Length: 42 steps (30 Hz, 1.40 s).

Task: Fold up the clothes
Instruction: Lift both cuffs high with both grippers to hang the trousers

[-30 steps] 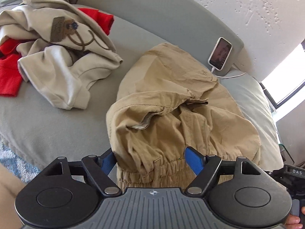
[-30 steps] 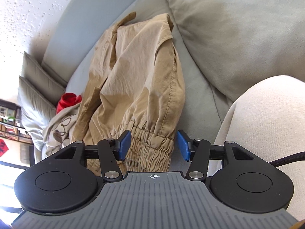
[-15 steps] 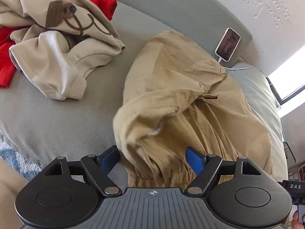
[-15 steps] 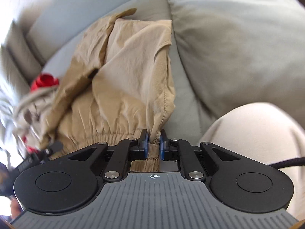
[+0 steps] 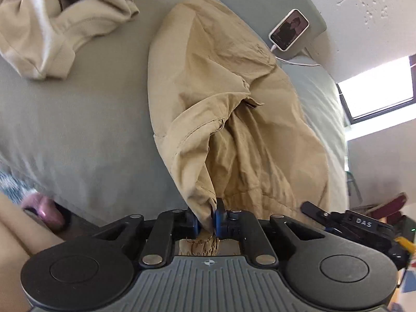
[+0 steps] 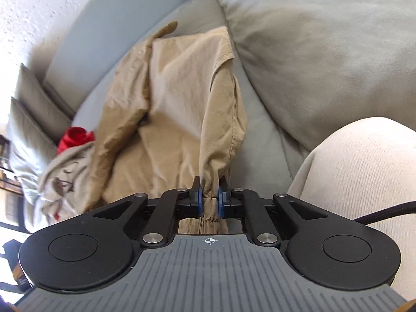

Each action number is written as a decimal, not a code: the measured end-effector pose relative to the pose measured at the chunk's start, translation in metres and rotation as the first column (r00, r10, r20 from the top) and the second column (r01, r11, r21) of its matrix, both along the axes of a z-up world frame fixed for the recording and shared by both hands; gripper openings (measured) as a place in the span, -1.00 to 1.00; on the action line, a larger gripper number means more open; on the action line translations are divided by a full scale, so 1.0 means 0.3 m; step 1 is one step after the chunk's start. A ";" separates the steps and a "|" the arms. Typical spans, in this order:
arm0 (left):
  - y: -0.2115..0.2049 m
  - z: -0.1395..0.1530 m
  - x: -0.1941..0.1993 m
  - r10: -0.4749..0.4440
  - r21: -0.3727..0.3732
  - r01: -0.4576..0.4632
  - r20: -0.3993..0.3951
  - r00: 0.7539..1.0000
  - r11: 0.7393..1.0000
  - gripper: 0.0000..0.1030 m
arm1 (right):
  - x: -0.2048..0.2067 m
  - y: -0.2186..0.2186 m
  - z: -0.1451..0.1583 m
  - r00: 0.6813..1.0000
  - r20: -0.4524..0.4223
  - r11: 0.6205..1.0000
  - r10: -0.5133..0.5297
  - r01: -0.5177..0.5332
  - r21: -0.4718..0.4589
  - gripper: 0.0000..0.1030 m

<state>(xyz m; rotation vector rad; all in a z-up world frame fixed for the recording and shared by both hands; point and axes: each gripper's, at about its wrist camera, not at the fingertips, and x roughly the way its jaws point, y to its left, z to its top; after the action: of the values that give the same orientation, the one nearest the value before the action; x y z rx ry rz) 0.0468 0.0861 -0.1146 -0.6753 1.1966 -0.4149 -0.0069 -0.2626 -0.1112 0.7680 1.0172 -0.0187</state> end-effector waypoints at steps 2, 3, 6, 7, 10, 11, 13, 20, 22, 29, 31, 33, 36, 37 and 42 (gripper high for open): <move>0.025 0.096 -0.003 0.014 -0.102 -0.012 0.027 1.000 0.995 -0.90 | -0.009 -0.019 0.077 0.999 0.048 0.998 -0.015 0.012 0.065 -0.79; 0.039 0.148 -0.003 0.027 -0.158 -0.019 0.046 0.999 0.987 -0.92 | -0.008 -0.038 0.135 0.996 0.084 0.993 -0.026 0.016 0.114 -0.79; 0.117 0.361 -0.016 0.153 -0.435 -0.064 0.172 0.973 0.898 -0.94 | -0.011 -0.081 0.355 0.966 0.250 0.970 -0.066 0.003 0.244 -0.80; 0.147 0.447 -0.038 0.217 -0.536 -0.063 0.230 0.949 0.842 -0.94 | -0.013 -0.093 0.437 0.946 0.312 0.959 -0.083 -0.010 0.282 -0.80; 0.220 0.662 -0.150 0.428 -0.755 0.011 0.384 0.818 0.656 -0.94 | -0.096 -0.113 0.728 0.797 0.589 0.932 -0.134 -0.100 0.347 -0.80; 0.237 0.715 -0.195 0.495 -0.790 0.033 0.415 0.763 0.612 -0.93 | -0.144 -0.115 0.815 0.716 0.682 0.930 -0.147 -0.135 0.342 -0.80; 0.246 0.791 -0.263 0.553 -0.806 0.046 0.445 0.704 0.591 -0.93 | -0.257 -0.112 0.956 0.534 0.831 0.941 -0.155 -0.176 0.288 -0.80; 0.221 1.015 -0.411 0.590 -0.709 0.084 0.640 0.492 0.700 -0.95 | -0.372 -0.049 1.162 0.412 0.902 0.953 -0.127 -0.201 0.226 -0.79; 0.193 1.036 -0.405 0.570 -0.665 0.027 0.659 0.490 0.746 -0.95 | -0.374 -0.038 1.193 0.373 0.922 0.969 -0.107 -0.169 0.180 -0.79; 0.139 0.942 0.056 0.524 -0.455 -0.304 0.505 0.686 0.837 -0.97 | 0.109 -0.077 1.123 0.687 0.720 0.991 -0.101 0.006 0.134 -0.78; 0.130 0.998 0.093 0.504 -0.434 -0.282 0.576 0.644 0.856 -0.97 | 0.248 -0.076 1.127 0.718 0.691 0.997 -0.082 0.057 0.059 -0.79; 0.119 1.103 0.067 0.465 -0.420 -0.217 0.688 0.556 0.881 -0.97 | 0.303 -0.053 1.184 0.663 0.748 0.996 -0.033 0.086 -0.033 -0.79; 0.123 1.203 -0.011 0.413 -0.395 -0.133 0.812 0.411 0.909 -0.97 | 0.197 -0.042 1.334 0.480 0.877 0.993 0.029 0.089 -0.081 -0.78; 0.127 1.209 -0.029 0.403 -0.390 -0.116 0.828 0.390 0.914 -0.97 | 0.147 -0.049 1.365 0.423 0.905 0.992 0.042 0.092 -0.089 -0.78; 0.118 1.012 -0.032 0.299 -0.306 -0.083 0.777 0.554 0.949 -0.96 | -0.047 -0.071 1.265 0.421 0.903 0.992 0.088 0.046 -0.118 -0.77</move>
<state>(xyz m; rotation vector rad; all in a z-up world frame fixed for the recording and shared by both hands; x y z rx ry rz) 0.0374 0.1216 0.1890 -0.6869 0.1588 -0.6019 -0.0209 -0.2839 0.2684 0.5085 -0.0594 0.3372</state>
